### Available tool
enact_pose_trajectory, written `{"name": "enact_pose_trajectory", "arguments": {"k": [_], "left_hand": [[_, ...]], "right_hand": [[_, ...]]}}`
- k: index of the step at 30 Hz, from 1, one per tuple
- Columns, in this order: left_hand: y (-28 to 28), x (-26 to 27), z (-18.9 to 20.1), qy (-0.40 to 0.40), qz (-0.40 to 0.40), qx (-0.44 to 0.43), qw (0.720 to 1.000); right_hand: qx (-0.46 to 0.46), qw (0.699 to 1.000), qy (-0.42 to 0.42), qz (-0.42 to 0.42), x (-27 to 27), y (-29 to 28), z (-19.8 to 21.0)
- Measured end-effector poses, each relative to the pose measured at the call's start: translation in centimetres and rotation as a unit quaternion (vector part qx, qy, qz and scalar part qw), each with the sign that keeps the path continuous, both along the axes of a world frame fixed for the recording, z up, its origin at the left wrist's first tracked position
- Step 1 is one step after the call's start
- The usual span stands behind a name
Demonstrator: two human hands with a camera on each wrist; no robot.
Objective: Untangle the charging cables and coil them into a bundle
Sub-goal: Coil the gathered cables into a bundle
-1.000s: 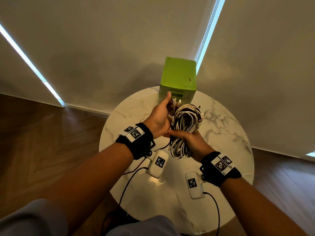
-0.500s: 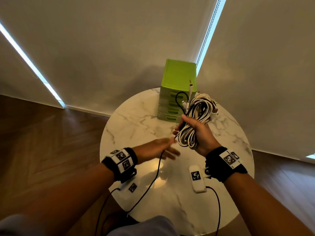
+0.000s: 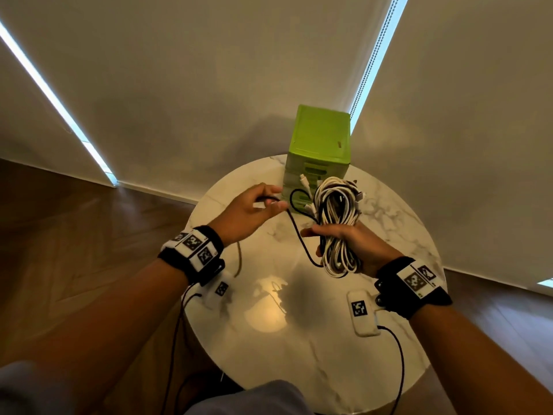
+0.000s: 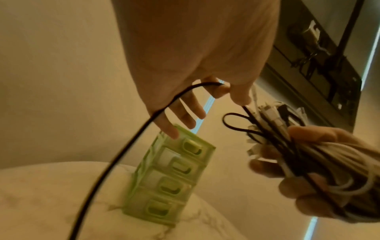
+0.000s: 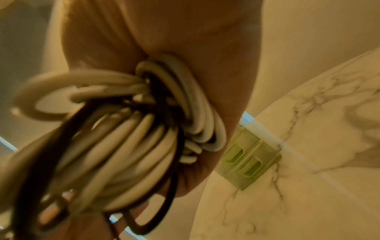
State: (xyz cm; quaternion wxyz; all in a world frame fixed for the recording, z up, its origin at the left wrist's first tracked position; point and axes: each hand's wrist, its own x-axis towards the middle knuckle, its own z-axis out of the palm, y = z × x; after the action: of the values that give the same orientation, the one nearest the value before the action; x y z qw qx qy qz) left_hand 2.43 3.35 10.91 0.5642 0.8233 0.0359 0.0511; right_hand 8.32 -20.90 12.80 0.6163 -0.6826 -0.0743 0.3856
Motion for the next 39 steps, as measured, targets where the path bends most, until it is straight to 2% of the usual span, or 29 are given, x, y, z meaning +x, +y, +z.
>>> {"name": "enact_pose_trajectory", "arguments": {"k": [2,3,6,8,10,14,20,23,26,28,30,32,34,35,39], "left_hand": [[-2.1,0.7,0.7,0.018,0.018,-0.130,0.991],[-3.1,1.2,0.7,0.020,0.032,-0.213,0.976],[-5.3,2.3,0.9,0.013,0.113,-0.386,0.915],[-6.3,2.7,1.5,0.018,0.161,-0.488,0.857],[-7.0,3.0,2.1,0.025,0.178,-0.529,0.829],[-7.6,3.1,2.6,0.010,0.140,-0.545,0.827],[-7.1,3.2,2.9,0.032,0.113,-0.575,0.810],[-6.3,3.3,2.7,0.027,0.085,-0.554,0.828],[-5.5,3.5,2.7,0.019,0.056,-0.551,0.832],[-5.0,3.4,1.9,0.040,0.042,-0.518,0.853],[-4.7,2.6,0.3,0.099,0.004,-0.415,0.904],[-4.5,0.9,-1.5,0.138,-0.080,-0.233,0.959],[-4.6,-0.9,-2.8,0.150,-0.179,-0.089,0.968],[-4.8,-1.5,-3.3,0.157,-0.195,-0.052,0.967],[-5.3,-1.8,-4.4,0.160,-0.188,-0.029,0.969]], "right_hand": [[0.016,1.000,-0.026,0.008,-0.7,1.1,0.0],[0.033,0.998,-0.043,0.009,-0.9,1.6,-0.1],[0.062,0.995,-0.078,-0.003,-1.2,2.6,-0.6],[0.059,0.995,-0.085,-0.006,-1.5,2.8,-0.9],[0.070,0.996,-0.063,0.000,-1.8,2.9,-1.0],[0.056,0.998,-0.005,0.016,-1.9,2.8,-0.6],[0.032,0.999,0.000,0.012,-1.5,2.7,-0.7],[0.053,0.998,0.023,0.004,-1.4,2.6,-1.0],[0.063,0.997,0.026,-0.019,-1.2,2.5,-1.3],[0.086,0.994,0.044,-0.059,-1.0,2.5,-1.2],[0.114,0.986,0.064,-0.100,-0.5,2.5,-1.2],[0.146,0.977,0.074,-0.135,0.1,2.6,-1.0],[0.171,0.969,0.089,-0.151,0.4,2.9,-0.7],[0.170,0.970,0.091,-0.147,0.4,3.0,-0.4],[0.194,0.966,0.123,-0.118,-0.1,3.6,0.2]]}}
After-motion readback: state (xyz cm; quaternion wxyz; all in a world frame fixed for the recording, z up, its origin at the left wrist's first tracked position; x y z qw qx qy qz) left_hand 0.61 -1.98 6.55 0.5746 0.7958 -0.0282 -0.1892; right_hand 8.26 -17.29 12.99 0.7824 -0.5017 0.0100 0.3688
